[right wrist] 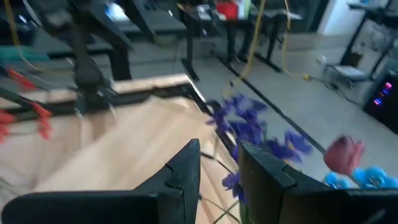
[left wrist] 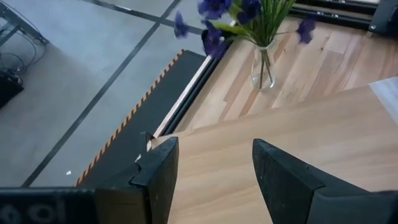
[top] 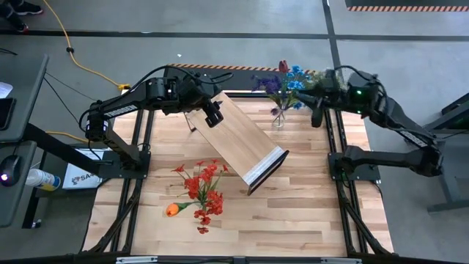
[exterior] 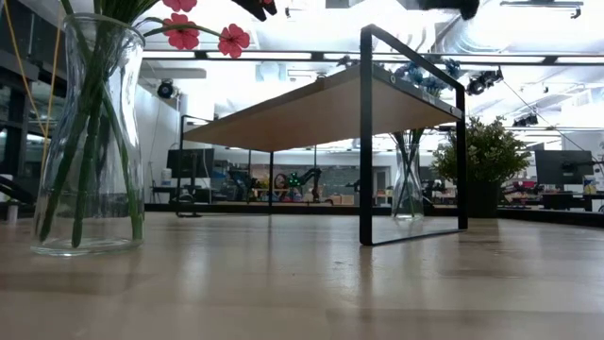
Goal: Pick and place flowers into a vace then onto a shelf
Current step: Put the bottom transparent vase on the shelf
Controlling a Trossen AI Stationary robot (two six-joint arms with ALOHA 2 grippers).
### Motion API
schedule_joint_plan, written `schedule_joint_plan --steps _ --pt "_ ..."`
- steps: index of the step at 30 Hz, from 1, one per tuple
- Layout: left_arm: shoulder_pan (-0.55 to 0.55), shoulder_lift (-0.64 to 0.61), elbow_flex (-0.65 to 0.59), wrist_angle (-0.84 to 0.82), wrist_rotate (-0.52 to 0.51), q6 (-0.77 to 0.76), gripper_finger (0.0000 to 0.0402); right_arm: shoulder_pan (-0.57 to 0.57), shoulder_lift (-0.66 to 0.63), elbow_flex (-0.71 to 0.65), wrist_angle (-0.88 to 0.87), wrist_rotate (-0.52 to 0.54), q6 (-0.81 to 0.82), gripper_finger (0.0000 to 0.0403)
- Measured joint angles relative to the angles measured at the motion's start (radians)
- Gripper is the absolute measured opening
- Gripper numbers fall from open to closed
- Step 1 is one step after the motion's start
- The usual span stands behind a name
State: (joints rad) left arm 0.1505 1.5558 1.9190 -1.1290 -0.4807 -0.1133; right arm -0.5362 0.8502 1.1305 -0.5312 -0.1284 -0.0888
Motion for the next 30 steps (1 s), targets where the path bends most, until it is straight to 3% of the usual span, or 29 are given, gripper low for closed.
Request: schedule_joint_plan --steps 10,20,30 --pt "0.0 -0.016 -0.001 -0.068 0.056 -0.051 0.0237 0.127 -0.106 0.001 0.061 -0.049 0.127 0.0099" --pt "-0.017 -0.083 -0.001 -0.167 0.129 -0.172 0.0237 0.258 -0.118 0.001 0.09 -0.051 0.164 0.0098" --pt "-0.134 -0.165 0.0 -0.284 0.167 -0.336 0.0237 0.365 -0.118 0.0 0.14 -0.051 0.168 0.0098"
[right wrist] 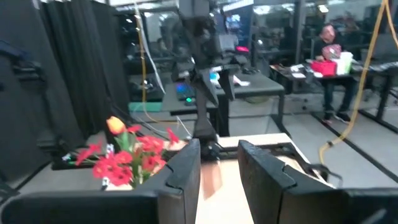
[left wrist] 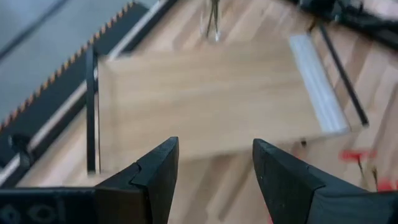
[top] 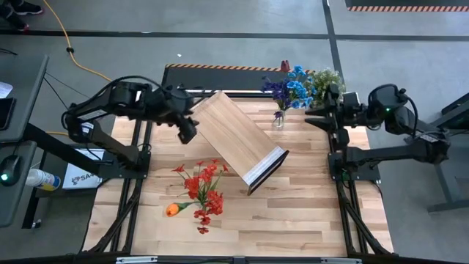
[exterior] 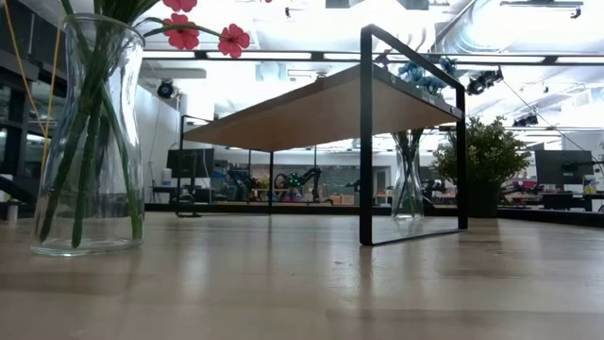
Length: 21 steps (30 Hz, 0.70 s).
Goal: Pick and place flowers into a vace then onto a shelf
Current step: Put the bottom transparent vase on the shelf
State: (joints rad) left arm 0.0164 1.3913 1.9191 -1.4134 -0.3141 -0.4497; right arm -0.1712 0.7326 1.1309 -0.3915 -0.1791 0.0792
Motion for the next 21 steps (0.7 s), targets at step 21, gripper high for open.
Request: schedule_joint_plan --steps 21 --pt "-0.406 -0.078 0.0 -0.158 0.009 -0.477 0.0237 0.158 0.001 0.0 0.07 0.0 0.003 0.0098"
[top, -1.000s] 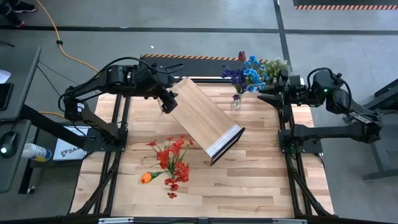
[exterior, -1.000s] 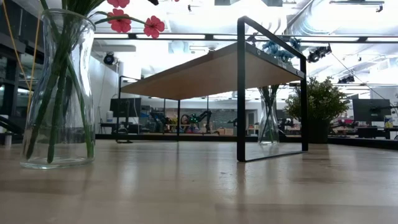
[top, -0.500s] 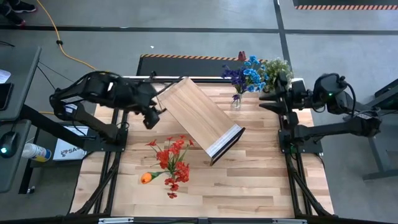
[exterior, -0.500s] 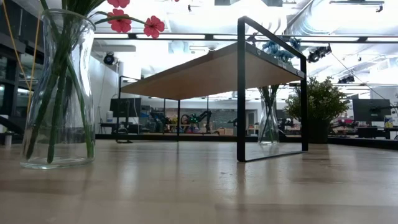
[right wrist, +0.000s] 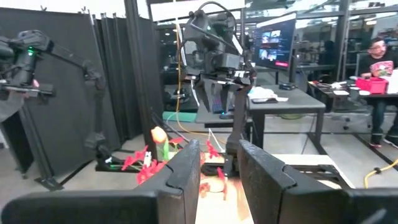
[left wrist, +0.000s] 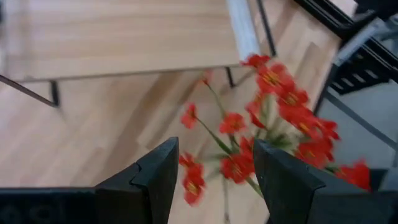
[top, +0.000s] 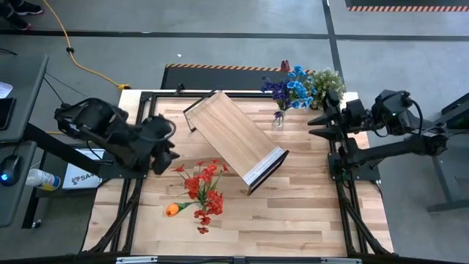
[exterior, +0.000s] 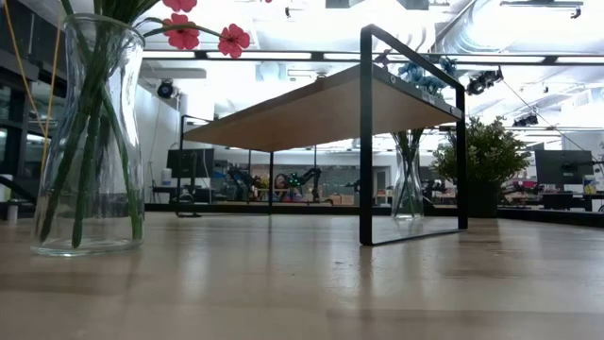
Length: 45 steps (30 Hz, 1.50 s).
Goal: Pick and place flowers into a vace then onto a shelf
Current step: Put the bottom transparent vase on the shelf
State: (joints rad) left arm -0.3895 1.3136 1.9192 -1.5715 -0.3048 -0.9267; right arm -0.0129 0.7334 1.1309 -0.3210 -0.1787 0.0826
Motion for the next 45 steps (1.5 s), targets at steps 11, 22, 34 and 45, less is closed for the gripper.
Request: schedule_joint_plan --steps 11,22,34,45 --pt "-0.247 0.007 0.0 0.0 -0.028 -0.228 0.0237 0.057 0.0 0.0 0.02 0.011 0.011 0.0098" --pt "-0.513 0.074 0.0 0.001 -0.022 -0.567 0.0236 0.093 0.005 -0.001 0.057 0.012 0.014 0.0099" --pt "-0.72 0.207 0.0 0.001 -0.064 -0.887 0.0236 0.094 0.054 -0.001 0.134 0.01 0.008 0.0099" --pt "-0.797 0.356 0.0 0.001 -0.071 -0.967 0.0236 0.094 0.082 -0.001 0.182 -0.005 0.026 0.0099"
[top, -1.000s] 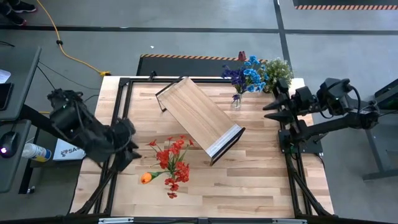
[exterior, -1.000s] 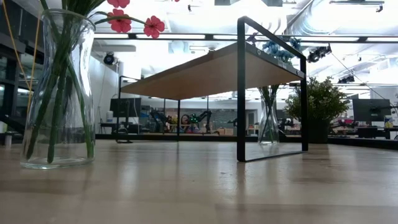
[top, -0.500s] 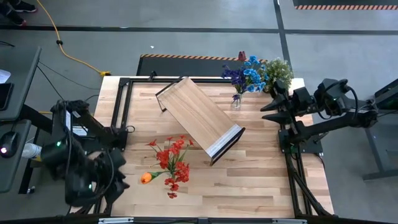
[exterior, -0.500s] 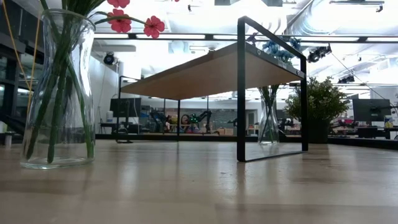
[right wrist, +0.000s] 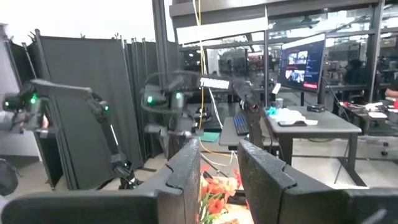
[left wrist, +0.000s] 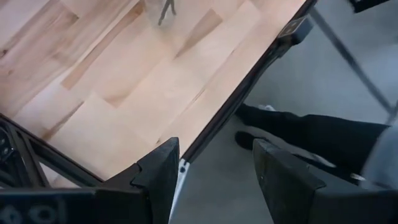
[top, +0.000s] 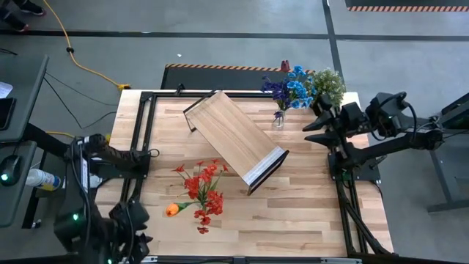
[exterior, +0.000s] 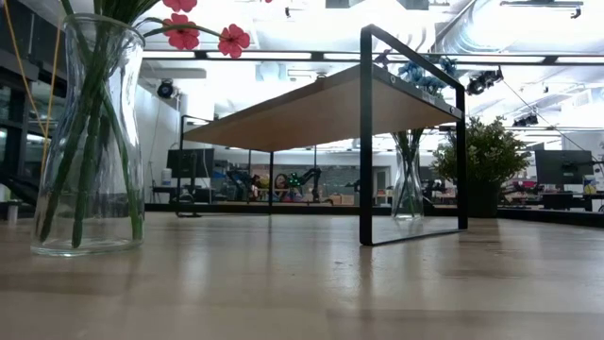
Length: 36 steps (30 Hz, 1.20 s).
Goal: Pick and place flowers into a vace then onto a shelf
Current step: Put the bottom transparent vase on the shelf
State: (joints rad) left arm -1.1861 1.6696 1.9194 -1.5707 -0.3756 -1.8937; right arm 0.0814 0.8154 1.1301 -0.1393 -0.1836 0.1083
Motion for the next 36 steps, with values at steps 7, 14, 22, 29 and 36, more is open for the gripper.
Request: schedule_joint_plan --steps 7,14,22,29,36 --pt "0.0 0.105 0.0 0.0 0.009 0.012 0.0237 0.0 0.001 0.0 0.057 -0.062 0.015 0.0099" --pt "0.001 0.197 0.0 0.006 0.01 0.012 0.0237 0.0 0.002 0.0 0.055 -0.092 0.025 0.0099" --pt "0.001 0.25 0.0 0.052 -0.104 -0.024 0.0238 0.0 0.002 0.0 0.055 -0.173 0.076 0.0099" --pt "0.017 0.25 0.0 0.139 -0.187 -0.026 0.0303 0.0 0.0 0.0 0.055 -0.246 0.12 0.0098" --pt "0.051 0.295 -0.001 0.192 -0.182 -0.026 0.0392 0.0 0.0 0.0 0.055 -0.293 0.12 0.0098"
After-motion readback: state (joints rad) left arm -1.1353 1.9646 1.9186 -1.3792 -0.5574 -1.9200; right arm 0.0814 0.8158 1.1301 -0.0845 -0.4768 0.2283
